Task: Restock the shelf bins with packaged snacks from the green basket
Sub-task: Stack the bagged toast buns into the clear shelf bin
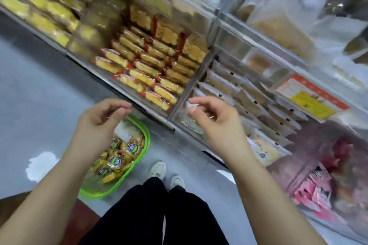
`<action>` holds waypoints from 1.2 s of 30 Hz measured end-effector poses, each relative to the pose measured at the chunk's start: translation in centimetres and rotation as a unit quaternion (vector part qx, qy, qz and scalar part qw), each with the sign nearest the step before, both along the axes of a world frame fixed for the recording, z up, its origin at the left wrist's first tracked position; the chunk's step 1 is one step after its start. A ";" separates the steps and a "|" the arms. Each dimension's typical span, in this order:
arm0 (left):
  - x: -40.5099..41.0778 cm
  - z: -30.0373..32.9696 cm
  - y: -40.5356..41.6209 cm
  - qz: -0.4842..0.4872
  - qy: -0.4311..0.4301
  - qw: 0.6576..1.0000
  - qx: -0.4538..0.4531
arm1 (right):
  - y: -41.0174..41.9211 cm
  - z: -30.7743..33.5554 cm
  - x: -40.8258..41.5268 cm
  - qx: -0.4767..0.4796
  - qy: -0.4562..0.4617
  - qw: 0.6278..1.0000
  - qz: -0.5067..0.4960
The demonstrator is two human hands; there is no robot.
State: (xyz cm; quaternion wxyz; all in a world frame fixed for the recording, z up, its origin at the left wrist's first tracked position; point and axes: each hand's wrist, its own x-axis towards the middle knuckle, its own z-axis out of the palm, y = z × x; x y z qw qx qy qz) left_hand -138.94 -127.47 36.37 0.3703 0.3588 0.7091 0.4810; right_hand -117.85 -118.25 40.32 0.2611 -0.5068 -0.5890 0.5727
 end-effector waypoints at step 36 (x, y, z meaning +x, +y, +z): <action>-20.2 -61.8 -3.5 0.015 0.187 0.934 -0.305 | -3.4 -61.2 -28.6 0.377 -0.338 0.727 0.465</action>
